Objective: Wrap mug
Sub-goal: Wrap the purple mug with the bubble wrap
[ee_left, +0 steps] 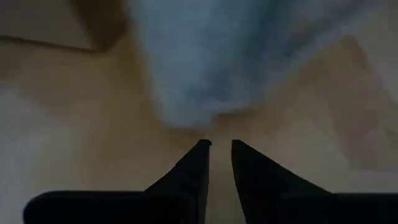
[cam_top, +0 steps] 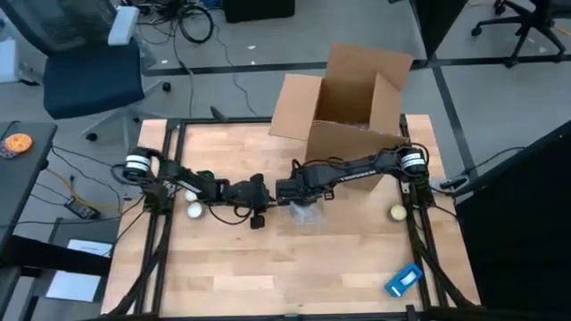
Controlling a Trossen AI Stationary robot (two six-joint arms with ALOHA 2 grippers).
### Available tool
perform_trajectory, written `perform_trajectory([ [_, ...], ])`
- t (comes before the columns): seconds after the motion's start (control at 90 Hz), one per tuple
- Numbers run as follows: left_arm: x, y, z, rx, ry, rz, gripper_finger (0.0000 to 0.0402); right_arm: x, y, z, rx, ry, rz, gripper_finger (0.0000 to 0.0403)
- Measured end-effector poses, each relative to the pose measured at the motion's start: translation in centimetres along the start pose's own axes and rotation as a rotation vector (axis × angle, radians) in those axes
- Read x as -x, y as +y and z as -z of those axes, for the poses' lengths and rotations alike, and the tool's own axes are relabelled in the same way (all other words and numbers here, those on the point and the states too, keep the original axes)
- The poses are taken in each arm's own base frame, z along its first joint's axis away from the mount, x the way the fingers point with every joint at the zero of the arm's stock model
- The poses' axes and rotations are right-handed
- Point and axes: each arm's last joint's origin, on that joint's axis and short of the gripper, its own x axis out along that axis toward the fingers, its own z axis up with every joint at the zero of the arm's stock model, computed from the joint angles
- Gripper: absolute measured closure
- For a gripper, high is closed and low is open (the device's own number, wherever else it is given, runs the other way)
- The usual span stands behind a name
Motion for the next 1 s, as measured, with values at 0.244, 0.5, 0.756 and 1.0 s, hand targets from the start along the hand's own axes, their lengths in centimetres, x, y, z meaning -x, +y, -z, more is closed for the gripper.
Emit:
perform_trajectory([
  [0.244, -2.3, -2.2, -1.5, 0.026, -0.019, 0.149, 0.0348, 0.3, -0.7, 1.0, 0.034, 0.017, 0.073, 0.04],
  [0.5, -1.3, -2.1, -2.3, 0.016, 0.013, 0.156, 0.0348, 1.0, -2.4, 3.1, 0.075, 0.051, 0.244, 0.04],
  [0.756, -0.5, -2.0, -2.9, -0.006, 0.015, 0.131, 0.0348, 1.8, -3.6, 5.2, 0.206, 0.171, 0.354, 0.04],
  [1.0, -0.5, -2.1, -2.7, -0.008, 0.042, 0.131, 0.0348, 1.8, -3.0, 5.8, 0.254, 0.157, 0.283, 0.04],
])
